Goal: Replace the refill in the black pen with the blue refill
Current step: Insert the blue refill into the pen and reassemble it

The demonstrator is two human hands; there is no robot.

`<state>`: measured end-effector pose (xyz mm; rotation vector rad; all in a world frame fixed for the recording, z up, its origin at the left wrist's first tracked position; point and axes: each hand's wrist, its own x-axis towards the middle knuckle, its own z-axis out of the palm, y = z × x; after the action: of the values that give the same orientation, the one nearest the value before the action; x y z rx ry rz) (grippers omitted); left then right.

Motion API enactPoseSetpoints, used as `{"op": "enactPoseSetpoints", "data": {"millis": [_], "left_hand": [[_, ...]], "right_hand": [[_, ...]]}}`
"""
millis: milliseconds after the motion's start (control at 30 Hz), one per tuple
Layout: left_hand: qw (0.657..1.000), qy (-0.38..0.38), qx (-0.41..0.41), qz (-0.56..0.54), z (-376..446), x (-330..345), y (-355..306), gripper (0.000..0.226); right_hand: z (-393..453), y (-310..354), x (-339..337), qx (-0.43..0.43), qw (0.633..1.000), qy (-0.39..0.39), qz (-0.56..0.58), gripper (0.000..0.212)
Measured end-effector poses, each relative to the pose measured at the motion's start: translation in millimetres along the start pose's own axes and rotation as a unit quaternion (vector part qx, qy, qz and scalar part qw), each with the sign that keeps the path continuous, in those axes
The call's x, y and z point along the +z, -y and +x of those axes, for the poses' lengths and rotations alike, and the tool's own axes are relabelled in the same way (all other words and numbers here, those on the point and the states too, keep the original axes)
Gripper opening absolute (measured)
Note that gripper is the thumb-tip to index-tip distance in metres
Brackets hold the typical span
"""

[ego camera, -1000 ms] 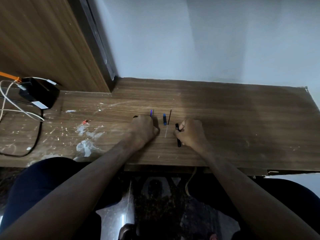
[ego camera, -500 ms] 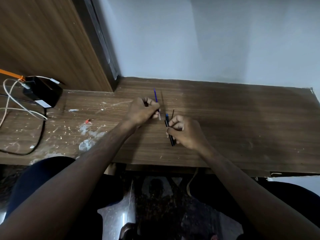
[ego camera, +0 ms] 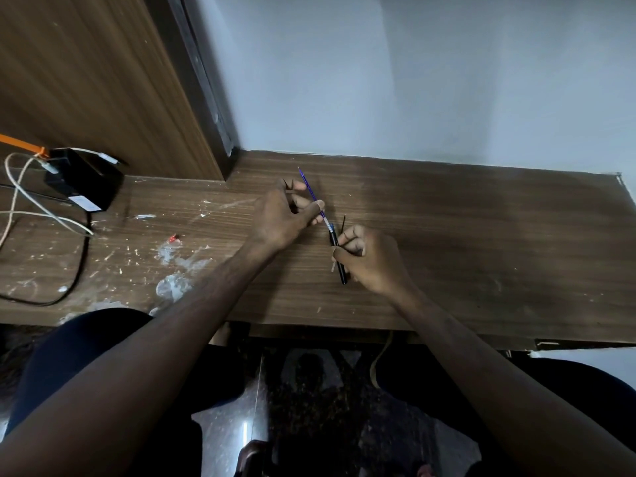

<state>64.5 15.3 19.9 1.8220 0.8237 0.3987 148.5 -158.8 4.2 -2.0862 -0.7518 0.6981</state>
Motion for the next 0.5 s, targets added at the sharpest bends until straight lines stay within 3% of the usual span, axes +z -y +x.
{"op": "enactPoseSetpoints", "data": {"millis": [367, 500], "left_hand": [[0.998, 0.044, 0.033, 0.032, -5.9, 1.1, -5.6, 0.042], [0.990, 0.090, 0.057, 0.089, -5.9, 3.1, -0.4, 0.020]], "right_hand": [[3.2, 0.0, -2.9, -0.003, 0.999, -0.021, -0.034, 0.017], [2.4, 0.7, -3.2, -0.016, 0.998, -0.036, -0.041, 0.019]]}}
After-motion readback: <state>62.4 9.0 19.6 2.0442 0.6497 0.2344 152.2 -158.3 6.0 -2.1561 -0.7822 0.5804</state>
